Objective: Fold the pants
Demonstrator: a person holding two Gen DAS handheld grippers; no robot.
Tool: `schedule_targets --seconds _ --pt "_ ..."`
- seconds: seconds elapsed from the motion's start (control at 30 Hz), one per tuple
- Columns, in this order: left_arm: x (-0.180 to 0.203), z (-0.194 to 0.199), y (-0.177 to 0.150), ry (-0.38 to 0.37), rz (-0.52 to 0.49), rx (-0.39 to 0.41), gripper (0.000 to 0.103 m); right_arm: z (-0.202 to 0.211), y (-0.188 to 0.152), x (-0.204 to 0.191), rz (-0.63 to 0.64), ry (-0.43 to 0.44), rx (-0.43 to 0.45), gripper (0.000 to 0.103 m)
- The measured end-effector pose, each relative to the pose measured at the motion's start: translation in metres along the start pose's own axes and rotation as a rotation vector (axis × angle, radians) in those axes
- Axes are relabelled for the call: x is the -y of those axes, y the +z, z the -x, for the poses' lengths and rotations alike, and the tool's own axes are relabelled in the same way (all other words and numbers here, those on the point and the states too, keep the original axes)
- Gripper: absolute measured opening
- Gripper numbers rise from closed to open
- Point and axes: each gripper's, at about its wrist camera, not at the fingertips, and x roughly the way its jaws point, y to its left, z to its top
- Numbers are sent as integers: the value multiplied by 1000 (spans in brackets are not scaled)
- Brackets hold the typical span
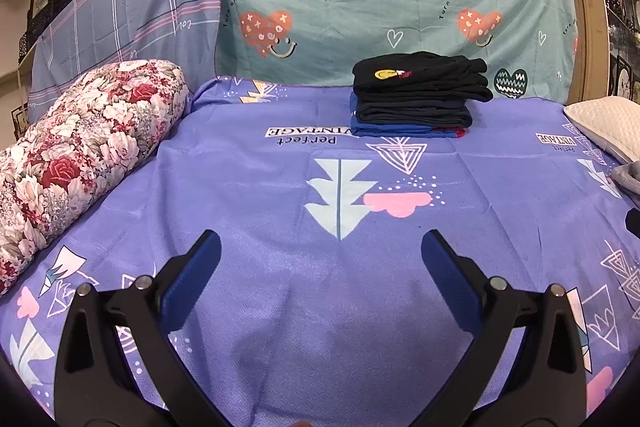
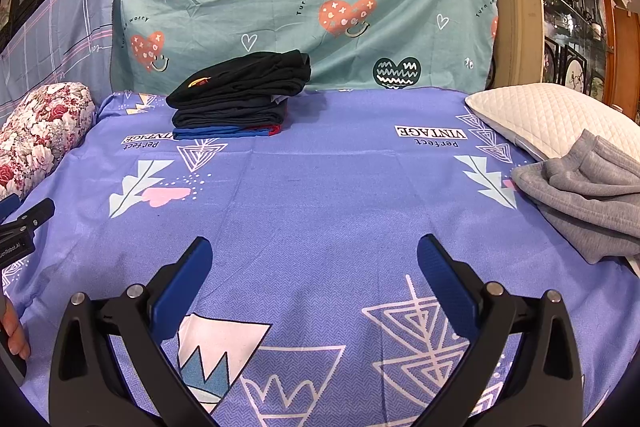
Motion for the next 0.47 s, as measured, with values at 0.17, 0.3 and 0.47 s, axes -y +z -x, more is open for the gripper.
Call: schedule_targets --seconds 0.17,0.3,0.47 --pt "2 -2 0 -4 -7 -8 101 0 0 0 -1 0 -2 102" --pt "2 -8 -2 -21 -2 -47 101 0 -1 1 -5 -3 -3 102" --pt "-1 -9 -2 -23 13 -58 101 0 -1 1 -5 -3 -4 102"
